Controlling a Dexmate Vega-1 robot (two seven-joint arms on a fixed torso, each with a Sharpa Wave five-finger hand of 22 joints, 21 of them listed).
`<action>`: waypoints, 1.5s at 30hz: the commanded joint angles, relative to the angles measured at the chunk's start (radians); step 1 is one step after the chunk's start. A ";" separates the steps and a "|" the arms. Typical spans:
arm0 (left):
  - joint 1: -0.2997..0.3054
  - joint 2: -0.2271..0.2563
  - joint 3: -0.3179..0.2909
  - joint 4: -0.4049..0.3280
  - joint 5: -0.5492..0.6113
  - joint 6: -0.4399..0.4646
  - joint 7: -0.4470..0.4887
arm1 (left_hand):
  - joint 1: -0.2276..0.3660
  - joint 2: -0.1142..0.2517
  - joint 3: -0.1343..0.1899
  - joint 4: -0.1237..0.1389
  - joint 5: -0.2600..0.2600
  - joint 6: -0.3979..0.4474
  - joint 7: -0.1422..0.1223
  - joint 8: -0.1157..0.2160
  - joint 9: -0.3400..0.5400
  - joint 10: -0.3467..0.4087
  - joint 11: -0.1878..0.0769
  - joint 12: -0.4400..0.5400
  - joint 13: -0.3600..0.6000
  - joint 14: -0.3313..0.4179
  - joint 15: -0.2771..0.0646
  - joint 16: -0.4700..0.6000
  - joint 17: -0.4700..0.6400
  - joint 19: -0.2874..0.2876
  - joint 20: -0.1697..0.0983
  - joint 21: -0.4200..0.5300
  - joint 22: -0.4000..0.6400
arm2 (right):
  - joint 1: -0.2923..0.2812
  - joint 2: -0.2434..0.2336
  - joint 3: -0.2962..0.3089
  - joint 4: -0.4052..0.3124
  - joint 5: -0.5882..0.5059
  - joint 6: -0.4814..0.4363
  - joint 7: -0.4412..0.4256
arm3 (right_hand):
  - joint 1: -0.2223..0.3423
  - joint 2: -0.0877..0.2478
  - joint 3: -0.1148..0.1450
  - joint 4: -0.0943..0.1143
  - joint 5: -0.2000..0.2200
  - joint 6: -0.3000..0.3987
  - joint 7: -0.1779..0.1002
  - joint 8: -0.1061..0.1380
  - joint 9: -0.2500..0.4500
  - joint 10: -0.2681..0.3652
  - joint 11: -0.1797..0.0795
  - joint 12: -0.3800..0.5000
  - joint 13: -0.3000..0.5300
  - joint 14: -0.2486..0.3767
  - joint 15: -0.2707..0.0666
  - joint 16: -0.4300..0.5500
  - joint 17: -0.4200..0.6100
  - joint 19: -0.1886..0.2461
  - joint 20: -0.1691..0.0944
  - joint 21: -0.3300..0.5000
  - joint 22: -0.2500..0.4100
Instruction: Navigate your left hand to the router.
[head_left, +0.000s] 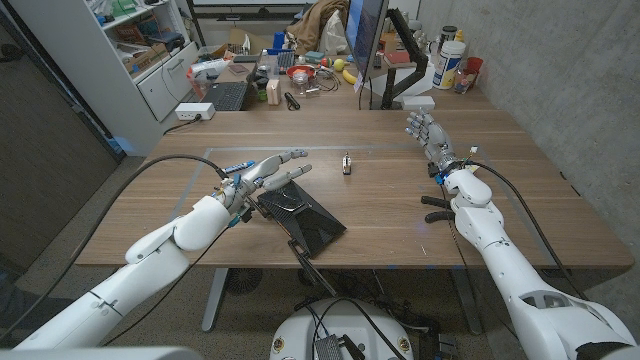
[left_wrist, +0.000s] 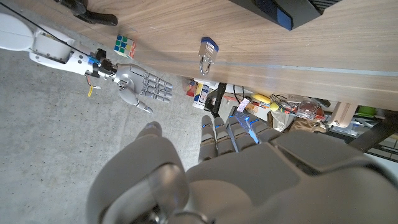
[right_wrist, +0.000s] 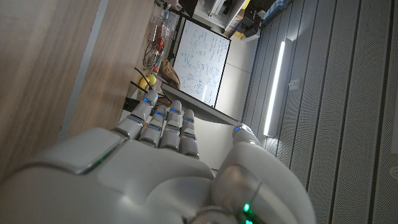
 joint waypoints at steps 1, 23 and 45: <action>0.013 0.026 0.013 -0.037 0.134 0.040 0.035 | 0.019 0.001 0.005 -0.006 -0.003 0.010 -0.002 0.011 0.005 0.012 -0.002 0.011 0.002 0.013 -0.006 0.006 0.001 -0.002 0.009 0.000 0.004 | 0.001 -0.005 -0.003 0.006 0.006 0.001 0.014 | -0.009 0.004 -0.003 -0.002 0.002 0.008 -0.001 0.004 0.002 0.006 -0.003 0.008 0.002 0.010 0.000 0.000 0.004 0.008 -0.002 -0.002 0.003; -0.033 0.081 0.042 -0.031 0.218 0.040 -0.022 | 0.033 0.008 0.008 -0.013 -0.007 0.036 -0.014 0.017 0.005 0.032 -0.006 0.014 0.003 0.031 -0.012 0.009 0.001 -0.005 0.011 0.000 0.005 | 0.019 0.004 -0.001 0.023 0.005 0.015 0.006 | -0.011 0.004 -0.005 -0.004 0.003 0.009 -0.001 0.004 0.002 0.009 -0.003 0.008 0.002 0.013 0.000 0.000 0.004 0.011 -0.002 -0.010 0.003; -0.049 0.087 0.074 -0.009 0.199 0.056 -0.069 | 0.035 0.004 0.003 -0.013 -0.011 0.069 -0.026 0.024 0.006 0.047 -0.012 0.015 0.003 0.048 -0.014 0.011 0.002 0.013 0.031 0.007 0.006 | 0.042 0.008 0.008 0.046 -0.001 0.055 -0.004 | -0.014 0.004 -0.007 -0.004 0.003 0.013 -0.004 0.005 0.002 0.014 -0.004 0.009 0.002 0.018 0.000 0.000 0.004 0.017 -0.003 -0.016 0.003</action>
